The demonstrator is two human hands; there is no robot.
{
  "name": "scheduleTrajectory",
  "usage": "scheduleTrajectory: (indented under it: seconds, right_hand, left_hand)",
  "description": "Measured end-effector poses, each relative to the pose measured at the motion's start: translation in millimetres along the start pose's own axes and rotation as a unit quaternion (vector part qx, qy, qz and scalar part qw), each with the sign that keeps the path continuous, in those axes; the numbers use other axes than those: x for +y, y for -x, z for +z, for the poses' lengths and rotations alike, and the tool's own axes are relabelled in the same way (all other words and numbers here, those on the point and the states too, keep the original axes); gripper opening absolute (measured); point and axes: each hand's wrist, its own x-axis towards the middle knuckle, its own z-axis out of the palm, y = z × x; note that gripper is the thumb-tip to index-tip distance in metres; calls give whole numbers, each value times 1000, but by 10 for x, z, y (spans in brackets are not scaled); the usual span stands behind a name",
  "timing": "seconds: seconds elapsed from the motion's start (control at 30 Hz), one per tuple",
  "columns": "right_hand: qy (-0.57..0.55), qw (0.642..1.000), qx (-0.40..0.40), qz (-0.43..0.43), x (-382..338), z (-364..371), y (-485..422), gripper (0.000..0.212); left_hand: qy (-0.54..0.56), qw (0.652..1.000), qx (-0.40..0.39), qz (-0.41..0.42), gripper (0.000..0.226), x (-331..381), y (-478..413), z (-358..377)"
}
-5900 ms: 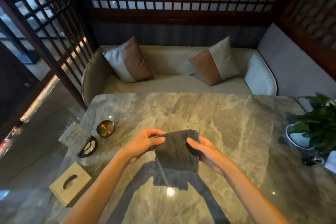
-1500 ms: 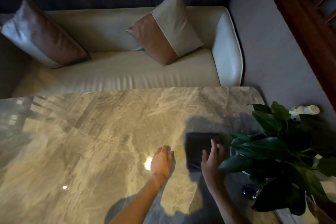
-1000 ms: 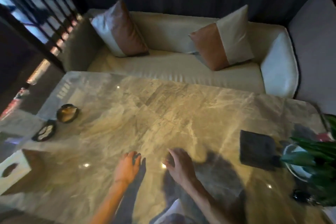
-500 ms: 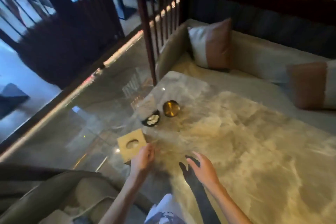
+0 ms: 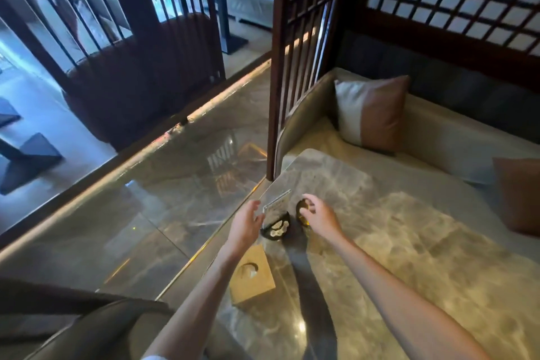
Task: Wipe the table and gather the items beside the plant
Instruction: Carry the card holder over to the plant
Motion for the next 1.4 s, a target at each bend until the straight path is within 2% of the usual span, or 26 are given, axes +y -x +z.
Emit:
scheduleTrajectory:
  seconds: [0.13, 0.27, 0.37, 0.47, 0.57, 0.67, 0.73, 0.8, 0.87, 0.9, 0.93, 1.0, 1.1, 1.17, 1.23, 1.27, 1.3, 1.33, 1.4]
  right_hand:
    - [43, 998, -33, -11, -99, -6, -239, 49]
    - [105, 991, -67, -47, -105, 82, -442, 54]
    - [120, 989, -56, -59, -156, 130, -567, 39]
    - [162, 980, -73, -89, -209, 149, -640, 23]
    - [203, 966, -85, -137, -319, 62, -660, 22]
    - [247, 942, -111, -196, -464, -173, -597, 30]
    - [261, 935, -140, -195, -549, -428, -500, 33]
    - [248, 939, -151, -183, -607, -759, -364, 24]
    - [236, 945, -138, -178, -593, -1140, -175, 8]
    - [230, 950, -123, -171, -555, -1336, -59, 8]
    - [222, 956, -105, -159, -494, -1535, 73, 14]
    - [205, 967, -60, -138, -266, -1931, 364, 26]
    - [142, 986, 13, -83, 285, -2465, 917, 34]
    - [61, 996, 49, -41, 754, -2711, 1322, 29]
    - [-2, 997, 75, -9, 1235, -2881, 1737, 25]
    - [-26, 996, 83, 0, 1486, -2947, 1914, 31]
    - [-38, 995, 90, 11, 1715, -3016, 2093, 39]
    - [-46, 994, 99, 22, 1906, -3078, 2286, 41]
    - [-78, 988, 123, 57, 2287, -3239, 2713, 25]
  left_hand:
    - [5, 1000, -29, -8, 35, -8, -238, 89]
    - [1, 998, -58, -5, 25, -113, -410, 188]
    - [3, 999, -51, -4, 21, -140, -479, 243]
    - [10, 1000, -7, 5, 20, -151, -525, 276]
    - [-11, 1000, 10, 7, 17, -44, -575, 216]
    - [-74, 995, -23, 56, 15, 224, -600, 69]
    - [-95, 988, -55, 112, 15, 480, -575, -39]
    - [-43, 984, -81, 153, 14, 771, -511, -95]
    - [94, 979, -107, 149, 14, 1092, -403, -80]
    - [169, 969, -122, 133, 11, 1248, -325, -37]
    - [226, 959, -124, 117, 17, 1380, -253, 41]
    - [272, 952, -105, 88, 32, 1546, -81, 298]
    - [215, 973, -76, 19, 35, 1517, 268, 893]
    - [195, 971, -132, -34, 32, 1516, 590, 1360]
    - [210, 956, -199, -47, 12, 1702, 1032, 1743]
    - [228, 944, -233, -50, 8, 1829, 1265, 1910]
    - [239, 935, -255, -54, 15, 1939, 1472, 2086]
    - [248, 931, -262, -59, 16, 2019, 1648, 2267]
    - [276, 920, -264, -86, 14, 2158, 1994, 2711]
